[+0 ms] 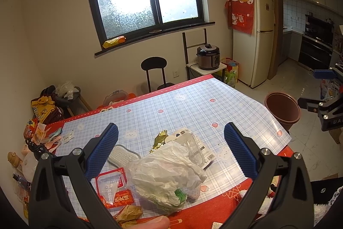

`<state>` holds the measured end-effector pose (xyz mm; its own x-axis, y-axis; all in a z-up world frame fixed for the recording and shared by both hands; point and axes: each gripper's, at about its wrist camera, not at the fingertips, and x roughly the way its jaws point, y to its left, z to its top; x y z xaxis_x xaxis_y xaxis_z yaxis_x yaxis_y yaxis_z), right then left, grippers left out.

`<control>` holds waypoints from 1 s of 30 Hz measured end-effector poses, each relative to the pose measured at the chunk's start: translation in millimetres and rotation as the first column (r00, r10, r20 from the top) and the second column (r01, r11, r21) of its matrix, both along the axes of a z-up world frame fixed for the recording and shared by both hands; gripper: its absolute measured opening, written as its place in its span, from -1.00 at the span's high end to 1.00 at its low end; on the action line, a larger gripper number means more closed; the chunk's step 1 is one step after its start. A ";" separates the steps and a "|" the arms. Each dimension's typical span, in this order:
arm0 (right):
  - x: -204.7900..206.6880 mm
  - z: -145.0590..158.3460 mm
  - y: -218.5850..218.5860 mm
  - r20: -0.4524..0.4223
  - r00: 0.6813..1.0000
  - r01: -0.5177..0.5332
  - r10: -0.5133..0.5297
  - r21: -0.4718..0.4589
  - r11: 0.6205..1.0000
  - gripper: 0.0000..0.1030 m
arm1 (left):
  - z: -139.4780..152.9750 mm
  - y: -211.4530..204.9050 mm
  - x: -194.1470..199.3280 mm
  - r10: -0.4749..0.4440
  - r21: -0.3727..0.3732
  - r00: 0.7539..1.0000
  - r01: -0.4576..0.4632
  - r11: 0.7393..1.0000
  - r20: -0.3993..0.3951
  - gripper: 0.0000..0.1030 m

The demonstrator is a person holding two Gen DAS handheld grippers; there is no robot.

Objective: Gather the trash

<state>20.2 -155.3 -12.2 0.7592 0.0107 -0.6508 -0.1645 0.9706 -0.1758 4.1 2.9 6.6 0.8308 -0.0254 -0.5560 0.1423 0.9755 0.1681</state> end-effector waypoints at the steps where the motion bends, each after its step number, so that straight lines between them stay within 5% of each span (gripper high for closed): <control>1: 0.0 -0.2 -0.2 0.001 1.000 0.000 0.000 0.001 1.000 -0.91 | 0.4 0.2 -0.2 0.000 0.000 1.000 0.000 1.000 0.001 -0.89; 30: -2.3 -1.3 3.2 -0.001 1.000 -0.003 0.003 0.002 1.000 -0.91 | -1.4 -2.4 1.5 0.000 -0.002 1.000 0.000 1.000 0.001 -0.89</control>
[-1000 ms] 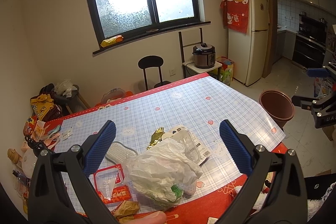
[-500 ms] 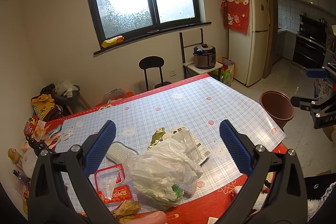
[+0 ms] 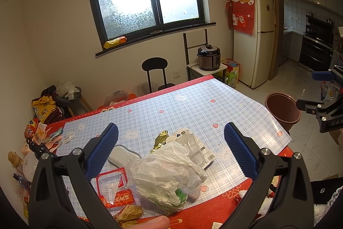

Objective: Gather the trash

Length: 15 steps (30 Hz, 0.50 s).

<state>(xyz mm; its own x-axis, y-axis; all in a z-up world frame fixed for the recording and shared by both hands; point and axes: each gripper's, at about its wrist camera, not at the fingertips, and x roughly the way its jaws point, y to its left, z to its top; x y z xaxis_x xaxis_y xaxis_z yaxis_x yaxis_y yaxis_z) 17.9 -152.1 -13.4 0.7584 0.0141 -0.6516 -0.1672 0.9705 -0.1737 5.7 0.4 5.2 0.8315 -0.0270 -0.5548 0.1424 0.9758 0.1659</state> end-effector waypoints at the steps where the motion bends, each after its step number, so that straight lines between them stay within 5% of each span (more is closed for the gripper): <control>1: 0.2 0.0 -0.2 0.000 1.000 0.002 -0.002 0.001 1.000 -0.91 | 0.1 -0.1 0.3 0.000 -0.001 1.000 0.000 1.000 0.000 -0.89; 15: 5.0 -3.4 -8.1 -0.014 1.000 -0.005 0.006 0.078 0.997 -0.91 | 4.1 13.0 3.4 0.026 -0.037 1.000 -0.026 0.999 -0.007 -0.89</control>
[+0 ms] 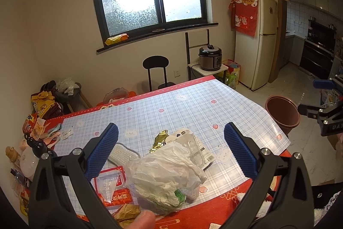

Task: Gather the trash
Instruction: 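Grasp the white plastic bag with the right gripper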

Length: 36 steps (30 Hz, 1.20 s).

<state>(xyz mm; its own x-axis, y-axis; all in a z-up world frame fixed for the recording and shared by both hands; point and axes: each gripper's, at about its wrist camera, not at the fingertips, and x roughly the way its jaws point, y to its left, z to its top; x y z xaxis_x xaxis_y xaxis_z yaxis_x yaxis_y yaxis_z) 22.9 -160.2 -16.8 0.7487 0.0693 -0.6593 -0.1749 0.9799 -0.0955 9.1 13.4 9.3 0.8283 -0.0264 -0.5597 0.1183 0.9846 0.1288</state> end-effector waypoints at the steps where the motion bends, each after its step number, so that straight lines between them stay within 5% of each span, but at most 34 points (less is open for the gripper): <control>1: 0.9 -0.5 0.0 0.002 1.000 -0.007 0.007 0.015 1.000 -0.91 | -0.1 4.2 0.3 0.000 -0.008 1.000 0.000 1.000 0.004 -0.89; 6: 12.4 -13.4 4.9 -0.002 0.997 -0.070 0.071 0.148 0.987 -0.91 | -14.2 37.8 -1.7 0.012 -0.068 0.999 -0.015 0.998 -0.034 -0.89; 11: 26.2 -35.8 34.2 -0.026 0.987 -0.153 0.160 0.175 0.973 -0.91 | -36.8 88.6 -12.6 0.127 -0.088 0.990 -0.131 0.987 -0.056 -0.89; 19: 47.2 -62.2 96.6 -0.090 0.944 -0.299 0.319 0.182 0.937 -0.91 | -70.4 165.2 -35.5 0.327 -0.110 0.936 -0.342 0.933 -0.134 -0.89; 27: 62.7 -92.7 185.7 -0.087 0.880 -0.460 0.466 0.082 0.884 -0.91 | -93.7 196.2 -55.7 0.402 -0.131 0.900 -0.425 0.896 -0.170 -0.89; 36: 46.7 -153.9 282.9 -0.230 0.767 -0.631 0.598 -0.109 0.768 -0.91 | -120.0 216.0 -69.9 0.412 -0.149 0.879 -0.452 0.879 -0.239 -0.88</control>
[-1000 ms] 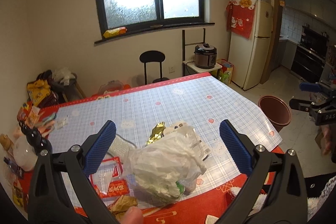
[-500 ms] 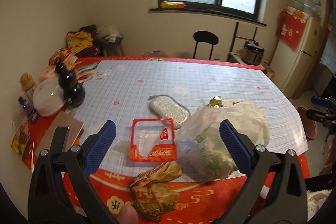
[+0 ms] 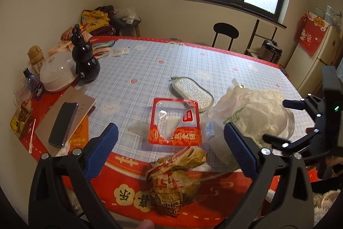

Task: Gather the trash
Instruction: 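Grasp the white plastic bag with the right gripper, then grasp the crumpled paper bag with the left gripper while the right carries the white bag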

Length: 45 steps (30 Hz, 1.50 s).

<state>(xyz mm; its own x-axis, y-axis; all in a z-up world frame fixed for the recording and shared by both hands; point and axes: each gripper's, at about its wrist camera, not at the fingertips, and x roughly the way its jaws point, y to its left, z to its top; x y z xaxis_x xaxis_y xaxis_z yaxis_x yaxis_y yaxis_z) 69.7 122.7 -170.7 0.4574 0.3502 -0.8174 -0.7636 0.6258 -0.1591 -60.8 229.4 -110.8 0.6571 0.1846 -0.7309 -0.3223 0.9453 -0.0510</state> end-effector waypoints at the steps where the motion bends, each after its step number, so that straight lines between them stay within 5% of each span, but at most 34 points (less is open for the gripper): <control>1: -2.0 -11.6 6.4 0.008 1.000 -0.006 0.006 -0.066 0.998 -0.91 | -2.9 0.5 -1.8 -0.002 -0.004 1.000 0.002 1.000 -0.007 -0.88; 4: -3.7 -36.2 15.3 -0.007 1.000 -0.002 0.001 -0.188 0.982 -0.84 | -11.4 2.5 -6.2 -0.002 -0.013 1.000 0.001 1.000 -0.025 -0.88; 6: -0.4 -42.9 12.4 -0.056 0.998 0.007 -0.018 -0.196 0.981 -0.16 | -16.6 3.7 -7.8 0.002 -0.024 1.000 -0.002 1.000 -0.031 -0.88; 9: 3.0 -37.6 2.9 -0.099 0.994 0.034 -0.050 -0.156 0.987 0.27 | -22.6 5.2 -9.9 -0.001 -0.035 0.999 0.000 0.999 -0.041 -0.87; 14: -4.6 -14.0 -9.4 -0.112 0.993 0.023 -0.028 -0.046 0.999 0.62 | -27.1 6.9 -10.1 -0.002 -0.042 0.999 0.000 0.999 -0.049 -0.80; 21: -7.0 34.5 -41.9 -0.041 0.996 0.079 -0.073 0.160 0.984 0.82 | -16.2 15.9 -6.8 0.014 -0.048 0.999 -0.015 0.999 -0.033 -0.74; 28: 0.3 66.2 -91.9 0.010 0.974 0.211 -0.226 0.321 0.923 0.85 | -22.1 16.8 -2.7 0.006 -0.061 0.998 -0.010 0.998 -0.069 -0.57; 38: 5.8 60.5 -142.5 -0.002 0.921 0.359 -0.390 0.395 0.846 0.85 | -114.8 9.3 -5.2 0.007 -0.179 0.959 -0.060 0.982 -0.284 -0.57; 45: 3.7 51.7 -152.3 -0.027 0.910 0.388 -0.413 0.399 0.831 0.85 | -151.1 11.6 1.2 0.027 -0.228 0.939 -0.111 0.967 -0.343 -0.57</control>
<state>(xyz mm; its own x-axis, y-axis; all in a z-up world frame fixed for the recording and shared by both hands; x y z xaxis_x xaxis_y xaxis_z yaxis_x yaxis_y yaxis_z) 73.3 -29.6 -118.9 0.6686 0.4076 -0.6220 -0.4295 0.8945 0.1245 -59.5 241.0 -261.9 0.3583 0.0118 -0.9335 -0.4240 0.8929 -0.1514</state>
